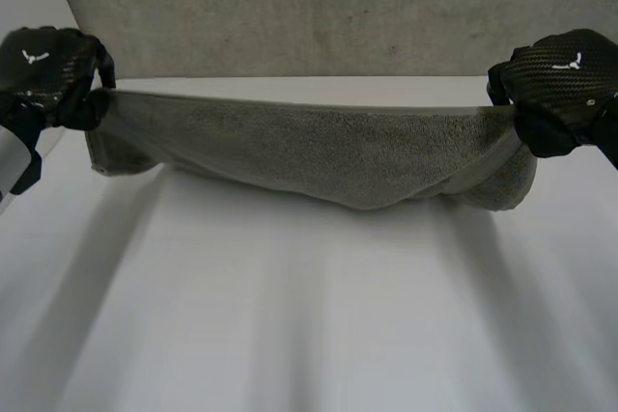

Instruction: Fold the towel.

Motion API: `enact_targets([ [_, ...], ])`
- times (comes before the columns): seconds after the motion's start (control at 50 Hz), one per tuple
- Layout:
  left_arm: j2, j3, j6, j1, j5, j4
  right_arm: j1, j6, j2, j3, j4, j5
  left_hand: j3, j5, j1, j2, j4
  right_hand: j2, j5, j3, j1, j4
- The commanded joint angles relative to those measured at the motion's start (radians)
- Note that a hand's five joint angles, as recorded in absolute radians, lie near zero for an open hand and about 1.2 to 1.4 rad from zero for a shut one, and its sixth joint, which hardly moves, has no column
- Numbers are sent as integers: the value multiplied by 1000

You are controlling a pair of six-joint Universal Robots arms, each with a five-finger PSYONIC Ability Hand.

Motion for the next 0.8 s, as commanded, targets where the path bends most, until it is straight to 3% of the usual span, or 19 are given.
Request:
enact_targets([
  [0.02, 5, 13, 0, 4, 0, -11, 6, -9, 8, -53, 65, -3, 40, 45, 74, 50, 32, 67, 45, 76, 67, 60],
  [0.34, 8, -7, 2, 65, 3, -45, 2, -93, -12, -41, 115, -4, 40, 45, 74, 50, 32, 67, 45, 76, 67, 60],
  [0.46, -29, -18, 2, 75, 43, -31, 7, -121, 75, -33, 106, -9, 40, 45, 74, 50, 32, 67, 45, 76, 67, 60],
  [0.56, -213, 45, 3, 61, 91, -11, 10, -141, 195, -64, 105, -6, 40, 45, 74, 50, 32, 67, 45, 76, 67, 60],
  [0.8, -564, 353, -1, 5, 77, -13, 19, -121, 494, -248, -4, 39, 40, 45, 74, 50, 32, 67, 45, 76, 67, 60],
])
